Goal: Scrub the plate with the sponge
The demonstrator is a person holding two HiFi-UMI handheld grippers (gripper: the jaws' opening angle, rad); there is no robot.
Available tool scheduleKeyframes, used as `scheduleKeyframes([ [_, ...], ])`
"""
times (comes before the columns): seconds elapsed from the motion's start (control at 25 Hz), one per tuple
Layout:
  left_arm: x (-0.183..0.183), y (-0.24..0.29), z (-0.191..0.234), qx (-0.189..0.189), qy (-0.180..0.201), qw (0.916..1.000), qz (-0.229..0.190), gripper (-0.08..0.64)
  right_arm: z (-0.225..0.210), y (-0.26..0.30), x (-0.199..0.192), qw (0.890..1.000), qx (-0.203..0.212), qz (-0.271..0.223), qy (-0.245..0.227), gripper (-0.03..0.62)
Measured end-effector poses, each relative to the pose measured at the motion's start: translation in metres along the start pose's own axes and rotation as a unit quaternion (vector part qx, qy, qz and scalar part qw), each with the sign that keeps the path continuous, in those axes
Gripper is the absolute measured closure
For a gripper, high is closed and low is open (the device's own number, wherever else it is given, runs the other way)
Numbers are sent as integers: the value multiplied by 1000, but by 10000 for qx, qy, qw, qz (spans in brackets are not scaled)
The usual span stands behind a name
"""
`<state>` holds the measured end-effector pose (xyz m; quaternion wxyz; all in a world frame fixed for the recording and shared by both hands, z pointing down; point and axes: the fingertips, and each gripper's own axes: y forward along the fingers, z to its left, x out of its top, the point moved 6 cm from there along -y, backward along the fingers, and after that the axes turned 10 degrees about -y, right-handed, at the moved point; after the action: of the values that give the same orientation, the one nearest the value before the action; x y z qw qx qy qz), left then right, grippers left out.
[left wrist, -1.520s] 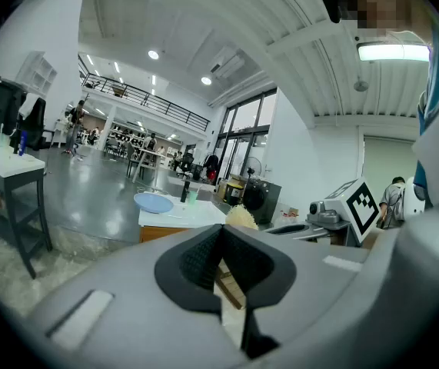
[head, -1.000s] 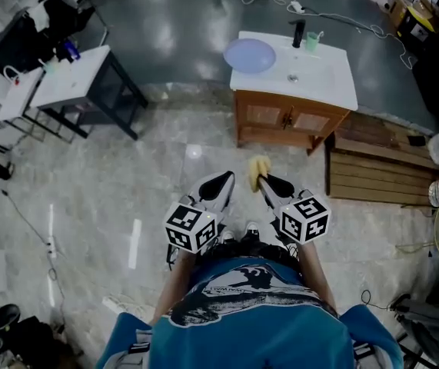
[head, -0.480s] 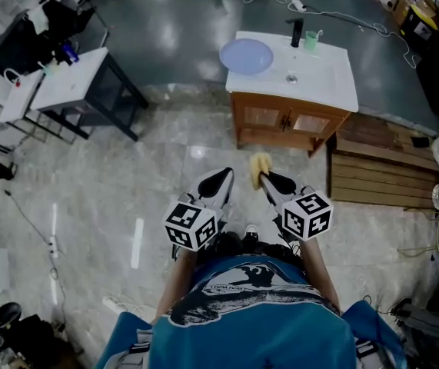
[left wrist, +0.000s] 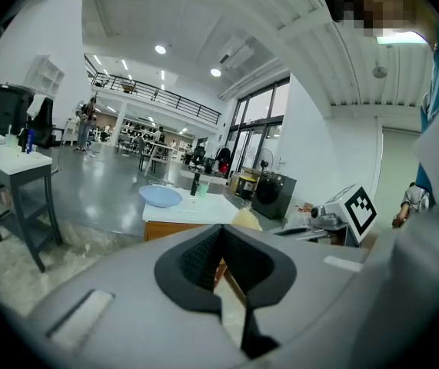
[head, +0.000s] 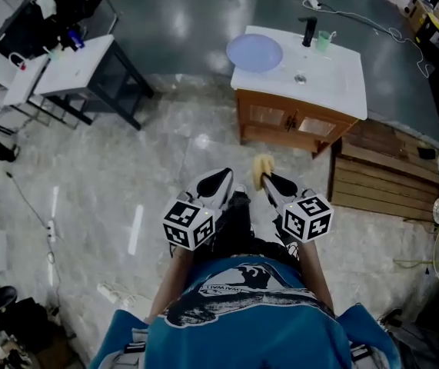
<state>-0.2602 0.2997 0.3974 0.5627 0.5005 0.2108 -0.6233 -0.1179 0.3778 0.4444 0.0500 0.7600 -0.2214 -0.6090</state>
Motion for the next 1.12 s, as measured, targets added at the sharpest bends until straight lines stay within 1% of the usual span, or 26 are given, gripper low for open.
scheduleKeyframes([
  [0.2,6,20,12,15,-18,10000,97,546,-19,16,7,10000,30,6,58,560],
  [0.4,23,57,31,-71,-33,9999,147,546,-51,40,21,10000,-24,37,60,560],
  [0.56,46,98,53,-151,-53,9997,183,546,-83,65,39,9999,-63,137,36,560],
  [0.72,74,136,74,-281,-14,9993,254,546,-117,92,66,9997,-145,178,14,560],
  [0.96,116,185,119,-245,-91,9995,186,546,-162,139,104,9994,-185,269,-67,560],
  [1.12,133,211,144,-270,-153,9993,205,546,-189,164,123,9991,-277,310,-93,560],
])
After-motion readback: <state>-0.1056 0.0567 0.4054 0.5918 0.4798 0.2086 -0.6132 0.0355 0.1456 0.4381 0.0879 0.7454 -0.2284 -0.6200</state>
